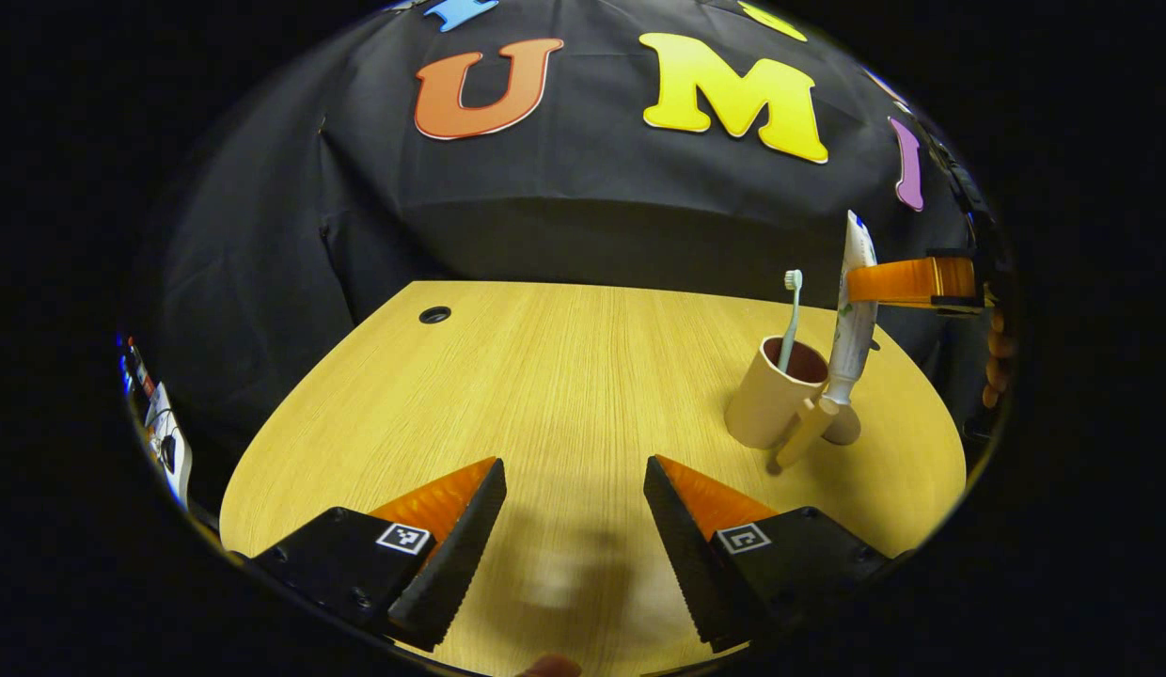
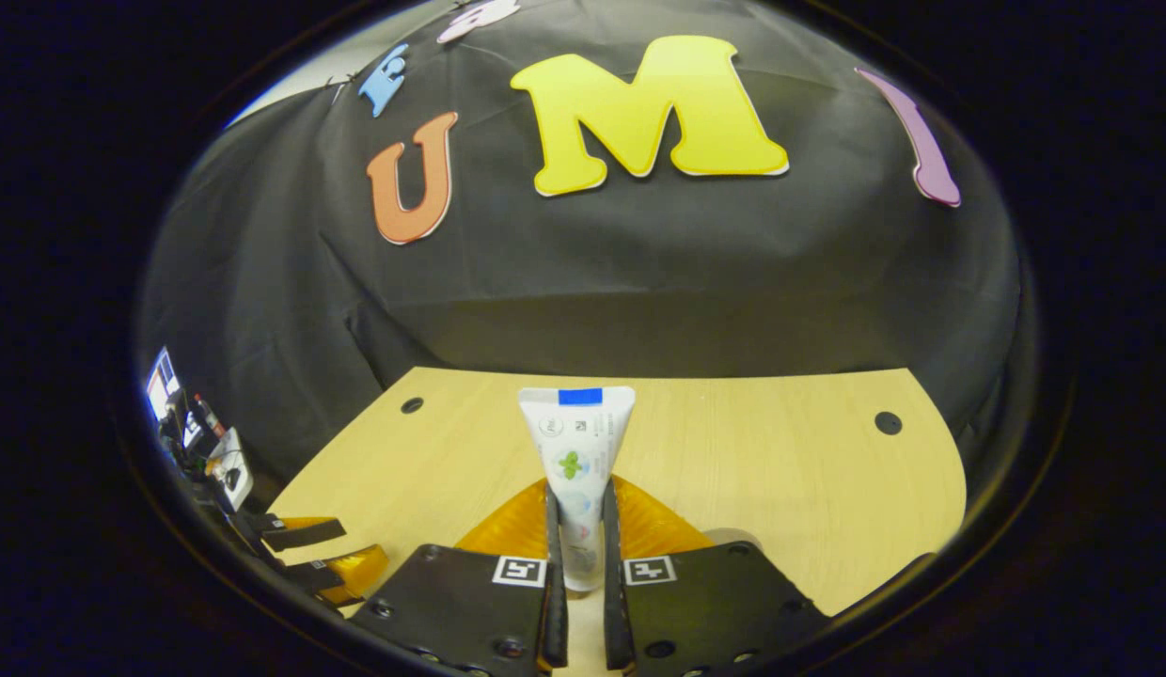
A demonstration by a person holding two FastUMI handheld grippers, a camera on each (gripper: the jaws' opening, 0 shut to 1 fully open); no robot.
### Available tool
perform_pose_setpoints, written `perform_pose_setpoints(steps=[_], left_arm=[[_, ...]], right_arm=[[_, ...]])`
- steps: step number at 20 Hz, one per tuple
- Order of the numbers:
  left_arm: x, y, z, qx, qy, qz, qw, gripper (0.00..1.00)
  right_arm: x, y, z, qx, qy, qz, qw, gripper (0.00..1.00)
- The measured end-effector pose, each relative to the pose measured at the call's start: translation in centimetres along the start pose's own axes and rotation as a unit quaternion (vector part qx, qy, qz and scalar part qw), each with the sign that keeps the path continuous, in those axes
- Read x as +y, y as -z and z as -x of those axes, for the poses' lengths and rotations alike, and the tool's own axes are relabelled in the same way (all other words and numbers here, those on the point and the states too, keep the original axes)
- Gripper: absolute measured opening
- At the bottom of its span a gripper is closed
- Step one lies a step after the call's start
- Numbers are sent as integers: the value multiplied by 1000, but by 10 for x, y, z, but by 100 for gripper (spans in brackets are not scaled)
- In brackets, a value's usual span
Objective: Put the toothbrush and toothpaste on the desktop into the cup, then pick up the cup and place it on the coaster on the desktop.
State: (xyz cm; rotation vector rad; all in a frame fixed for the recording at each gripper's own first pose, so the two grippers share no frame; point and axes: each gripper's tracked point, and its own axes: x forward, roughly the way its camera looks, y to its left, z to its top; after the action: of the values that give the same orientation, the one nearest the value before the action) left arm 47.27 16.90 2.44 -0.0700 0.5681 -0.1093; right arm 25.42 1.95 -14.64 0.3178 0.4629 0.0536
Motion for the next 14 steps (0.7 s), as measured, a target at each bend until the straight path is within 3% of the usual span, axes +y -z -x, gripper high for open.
perform_pose_setpoints(steps=[14], left_arm=[[-3, 5, 4, 5, -1, 2, 1000, 94]], right_arm=[[2, -37, -2, -67, -24, -53, 996, 15]])
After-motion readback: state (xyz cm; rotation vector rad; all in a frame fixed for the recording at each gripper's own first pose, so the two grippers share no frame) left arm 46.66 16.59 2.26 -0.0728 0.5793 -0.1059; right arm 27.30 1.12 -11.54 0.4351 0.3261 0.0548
